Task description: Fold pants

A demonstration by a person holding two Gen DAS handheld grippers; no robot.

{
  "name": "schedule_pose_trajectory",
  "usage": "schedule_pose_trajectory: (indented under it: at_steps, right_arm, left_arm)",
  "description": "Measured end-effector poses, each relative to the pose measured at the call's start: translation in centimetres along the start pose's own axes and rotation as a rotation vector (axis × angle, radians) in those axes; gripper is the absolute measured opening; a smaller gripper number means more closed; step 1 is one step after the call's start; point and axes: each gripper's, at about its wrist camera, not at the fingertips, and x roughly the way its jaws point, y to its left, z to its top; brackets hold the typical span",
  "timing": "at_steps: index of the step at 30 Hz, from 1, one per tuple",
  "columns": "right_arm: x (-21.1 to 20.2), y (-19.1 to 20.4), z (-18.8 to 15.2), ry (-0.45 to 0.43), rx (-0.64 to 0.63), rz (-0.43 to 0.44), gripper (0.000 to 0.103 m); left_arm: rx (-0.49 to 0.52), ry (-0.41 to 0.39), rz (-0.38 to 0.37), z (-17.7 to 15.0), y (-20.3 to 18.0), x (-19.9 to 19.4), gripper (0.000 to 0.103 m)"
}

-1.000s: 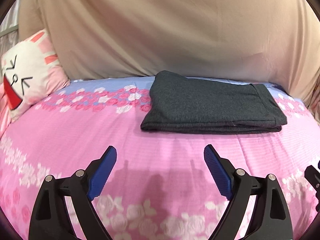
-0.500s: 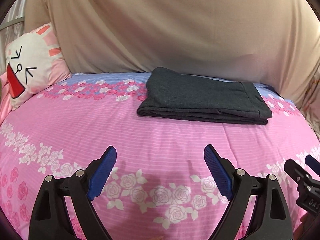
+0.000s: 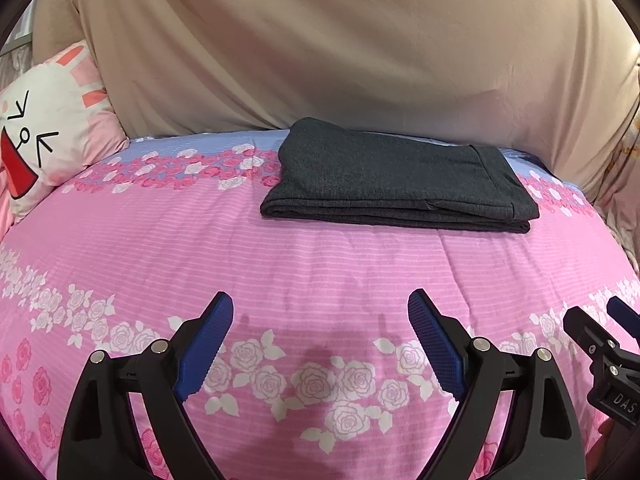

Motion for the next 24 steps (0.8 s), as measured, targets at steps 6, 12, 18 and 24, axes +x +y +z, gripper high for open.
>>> schedule_pose_trajectory:
  at_steps: [6, 12, 18, 24]
  right_arm:
    - [0.0, 0.0, 0.0, 0.000, 0.000, 0.001, 0.098]
    - [0.0, 0.0, 0.0, -0.001, -0.001, 0.000, 0.098]
    - [-0.1, 0.0, 0.1, -0.004, -0.004, 0.000, 0.098]
    - [-0.1, 0.0, 0.1, -0.005, -0.007, 0.000, 0.098]
  left_arm:
    - [0.021, 0.011, 0.007, 0.0, -0.3, 0.1, 0.087]
    - [0.082, -0.058, 0.028, -0.4, -1.2, -1.1, 0.088]
    - [0.126, -0.054, 0.044, -0.4, -2.0, -1.0, 0.087]
    - [0.124, -0.040, 0.039, -0.5, -1.9, -0.9, 0.086]
